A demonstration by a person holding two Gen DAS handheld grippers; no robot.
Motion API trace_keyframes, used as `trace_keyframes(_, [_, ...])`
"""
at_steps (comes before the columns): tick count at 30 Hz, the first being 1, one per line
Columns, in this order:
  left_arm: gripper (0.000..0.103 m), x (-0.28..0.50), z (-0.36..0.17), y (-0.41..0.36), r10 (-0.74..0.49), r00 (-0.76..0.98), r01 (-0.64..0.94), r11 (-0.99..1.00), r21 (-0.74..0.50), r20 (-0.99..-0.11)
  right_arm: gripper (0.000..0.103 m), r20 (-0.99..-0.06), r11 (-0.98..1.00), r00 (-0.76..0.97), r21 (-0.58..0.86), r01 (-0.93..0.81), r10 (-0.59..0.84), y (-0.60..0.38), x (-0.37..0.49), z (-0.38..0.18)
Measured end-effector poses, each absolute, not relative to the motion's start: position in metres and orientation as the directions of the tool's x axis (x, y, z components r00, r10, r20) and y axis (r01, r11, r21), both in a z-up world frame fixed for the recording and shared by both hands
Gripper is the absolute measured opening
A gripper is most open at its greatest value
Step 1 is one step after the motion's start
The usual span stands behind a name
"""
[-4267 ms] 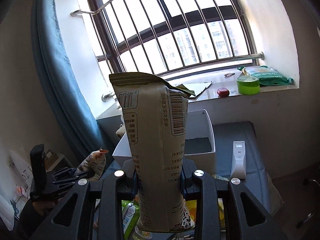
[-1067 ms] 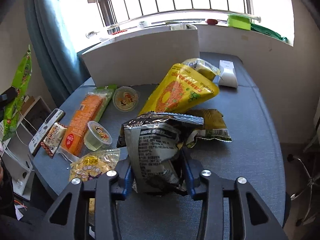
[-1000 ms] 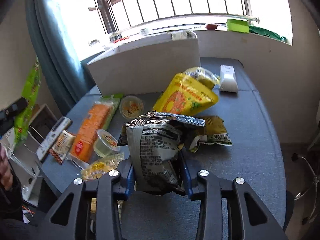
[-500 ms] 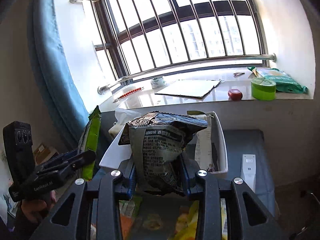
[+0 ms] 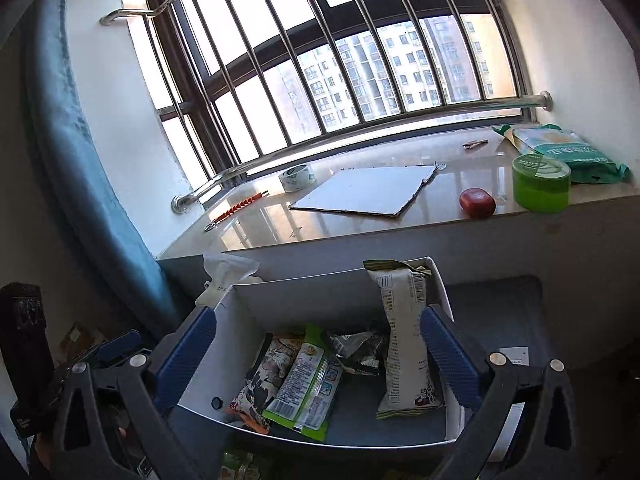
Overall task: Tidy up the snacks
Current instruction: 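Grasp the green-and-white packet with the left gripper and drop it into the white box, then grasp the cookie packet with the left gripper while the right grasps the orange cake packet, both into box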
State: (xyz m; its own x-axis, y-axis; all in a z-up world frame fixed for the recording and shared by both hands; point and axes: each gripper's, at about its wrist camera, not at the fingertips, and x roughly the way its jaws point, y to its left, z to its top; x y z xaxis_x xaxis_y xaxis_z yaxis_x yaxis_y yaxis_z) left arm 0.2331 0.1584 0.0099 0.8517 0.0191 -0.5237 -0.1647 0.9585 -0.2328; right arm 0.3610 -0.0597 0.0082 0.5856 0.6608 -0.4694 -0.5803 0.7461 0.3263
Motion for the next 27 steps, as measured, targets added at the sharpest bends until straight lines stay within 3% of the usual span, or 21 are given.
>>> trace_keyframes(8, [0.103, 0.141, 0.028, 0.143, 0.024, 0.899, -0.118, 0.975, -0.189, -0.438, 0.103, -0.380, 0.680, 0.567, 0.336, -0.652, 0.731, -0.100, 0.291, 0.027])
trace_keyframes(15, [0.103, 0.054, 0.001, 0.121, 0.033, 0.914, -0.111, 0.979, -0.170, -0.405, 0.103, -0.329, 0.649, 0.561, 0.326, -0.688, 0.760, -0.142, 0.200, 0.016])
trace_keyframes(19, [0.103, 0.016, -0.034, 0.112, 0.029, 0.899, -0.124, 0.974, -0.189, -0.438, 0.103, -0.334, 0.654, 0.565, 0.311, -0.689, 0.755, -0.162, 0.157, 0.000])
trace_keyframes(24, [0.103, 0.001, -0.084, 0.105, 0.007, 0.830, -0.136, 0.972, -0.191, -0.557, 0.103, -0.368, 0.676, 0.570, 0.316, -0.666, 0.734, -0.184, 0.121, -0.032])
trace_keyframes(27, [0.103, 0.009, -0.105, 0.098, 0.040, 0.776, -0.156, 0.979, -0.130, -0.630, 0.103, -0.408, 0.681, 0.554, 0.310, -0.664, 0.726, -0.185, 0.113, -0.048])
